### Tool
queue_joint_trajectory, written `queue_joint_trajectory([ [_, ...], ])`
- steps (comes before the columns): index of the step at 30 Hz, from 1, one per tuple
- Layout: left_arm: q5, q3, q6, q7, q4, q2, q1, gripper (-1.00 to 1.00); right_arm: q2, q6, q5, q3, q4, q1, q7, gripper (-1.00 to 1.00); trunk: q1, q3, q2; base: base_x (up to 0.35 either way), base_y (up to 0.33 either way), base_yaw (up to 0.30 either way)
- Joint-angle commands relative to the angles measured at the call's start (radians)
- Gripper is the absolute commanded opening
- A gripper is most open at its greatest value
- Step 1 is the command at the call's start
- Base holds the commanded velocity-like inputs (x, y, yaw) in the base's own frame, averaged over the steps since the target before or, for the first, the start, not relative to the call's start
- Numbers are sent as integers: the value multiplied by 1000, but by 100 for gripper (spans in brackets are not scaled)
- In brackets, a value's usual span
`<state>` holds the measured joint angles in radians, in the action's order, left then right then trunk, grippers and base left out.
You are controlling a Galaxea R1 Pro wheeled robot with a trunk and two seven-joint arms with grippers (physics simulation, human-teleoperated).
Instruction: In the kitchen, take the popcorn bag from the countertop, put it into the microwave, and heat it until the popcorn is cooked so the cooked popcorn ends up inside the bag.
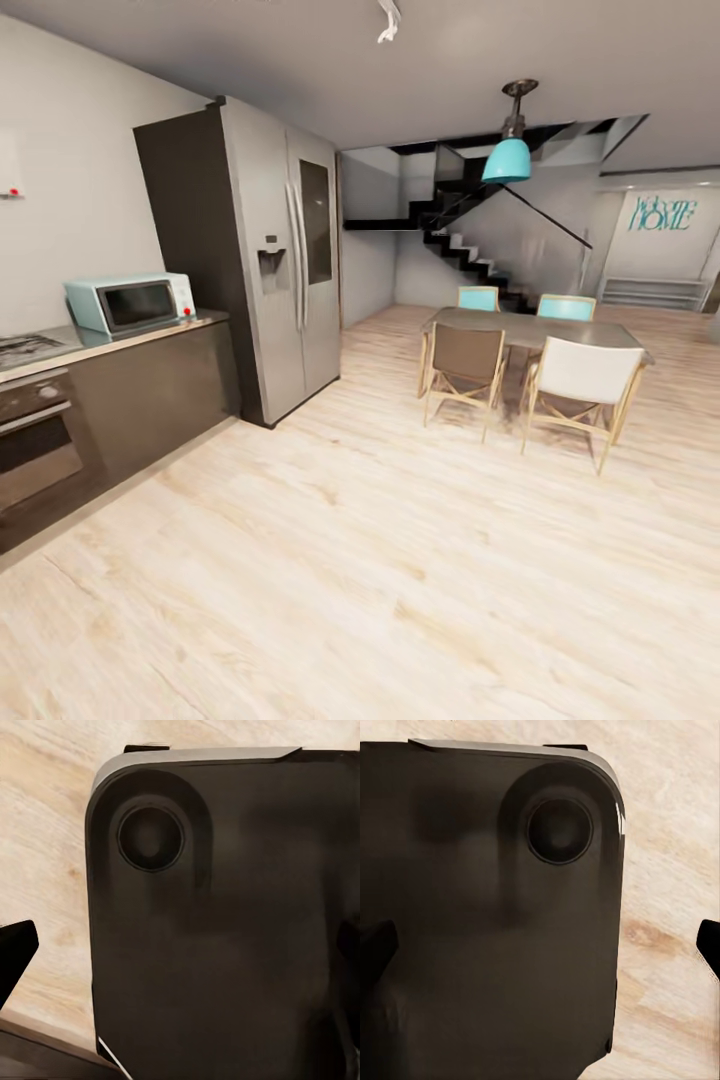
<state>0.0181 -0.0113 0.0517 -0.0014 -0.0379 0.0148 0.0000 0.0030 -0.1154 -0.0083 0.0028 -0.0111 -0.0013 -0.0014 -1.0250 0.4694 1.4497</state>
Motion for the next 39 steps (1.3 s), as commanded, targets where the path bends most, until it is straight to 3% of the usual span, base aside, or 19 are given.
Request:
queue_joint_trajectory([
  [1,2,-1,3,0,0,0,0,100,0,-5,-1,0,-1,0,0,100,0,1,0,0,0,280],
  [13,2,-1,4,0,-2,0,0,100,0,-4,-1,1,-1,0,0,100,0,1,0,0,0,280],
  [20,30,-1,4,0,-2,-1,0,100,0,-4,-1,2,-1,0,0,100,0,1,0,0,0,280],
  [39,34,-2,4,7,0,0,0,100,-1,-3,2,2,-1,0,-3,100,0,1,0,0,0,234],
])
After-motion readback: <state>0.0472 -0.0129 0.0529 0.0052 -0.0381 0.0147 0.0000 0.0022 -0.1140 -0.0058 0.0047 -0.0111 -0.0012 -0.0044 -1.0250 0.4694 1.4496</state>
